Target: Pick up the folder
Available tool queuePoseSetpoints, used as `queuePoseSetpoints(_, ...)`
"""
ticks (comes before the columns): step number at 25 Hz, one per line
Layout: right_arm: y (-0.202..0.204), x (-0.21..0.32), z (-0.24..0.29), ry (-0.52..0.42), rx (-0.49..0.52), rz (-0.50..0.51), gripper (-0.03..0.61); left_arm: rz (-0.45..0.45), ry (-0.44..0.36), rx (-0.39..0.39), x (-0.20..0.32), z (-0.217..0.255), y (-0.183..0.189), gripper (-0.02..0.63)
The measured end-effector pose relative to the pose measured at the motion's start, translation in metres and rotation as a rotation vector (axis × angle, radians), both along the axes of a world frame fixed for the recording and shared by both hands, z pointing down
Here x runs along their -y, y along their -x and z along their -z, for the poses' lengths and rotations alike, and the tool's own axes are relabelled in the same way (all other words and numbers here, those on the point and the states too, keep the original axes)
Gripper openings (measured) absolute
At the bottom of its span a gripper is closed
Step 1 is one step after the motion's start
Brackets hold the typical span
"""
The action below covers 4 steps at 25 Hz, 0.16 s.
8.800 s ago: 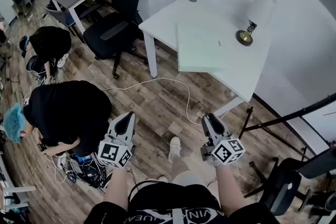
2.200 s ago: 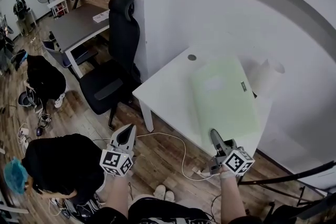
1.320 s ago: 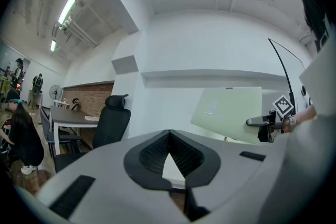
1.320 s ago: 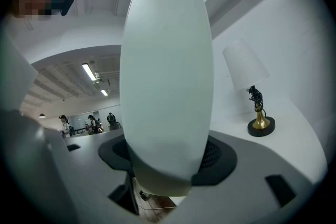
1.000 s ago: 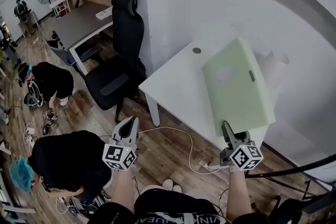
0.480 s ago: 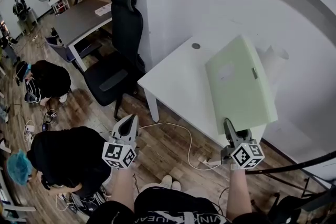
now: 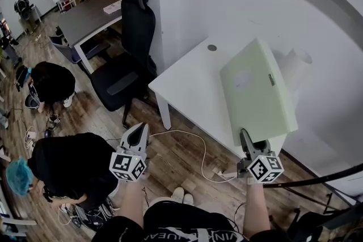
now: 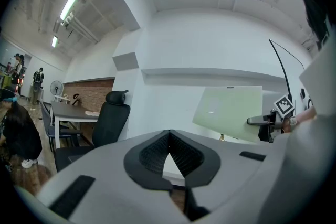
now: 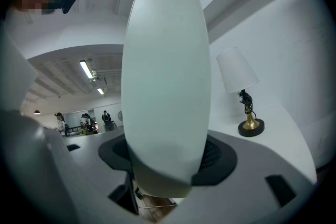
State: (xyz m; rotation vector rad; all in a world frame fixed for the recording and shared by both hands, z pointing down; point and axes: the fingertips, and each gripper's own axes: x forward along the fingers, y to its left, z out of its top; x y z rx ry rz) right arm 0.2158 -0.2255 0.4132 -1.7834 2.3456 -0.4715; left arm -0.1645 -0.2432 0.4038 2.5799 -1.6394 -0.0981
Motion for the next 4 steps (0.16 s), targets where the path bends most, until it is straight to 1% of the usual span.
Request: queuePoseSetpoints(4, 0.0018, -0.0026, -0.0044, 0.008, 0.001, 0.001, 0.298, 0.003, 0.003, 0.0, -0.0024, -0.0028, 0.0017, 0.014)
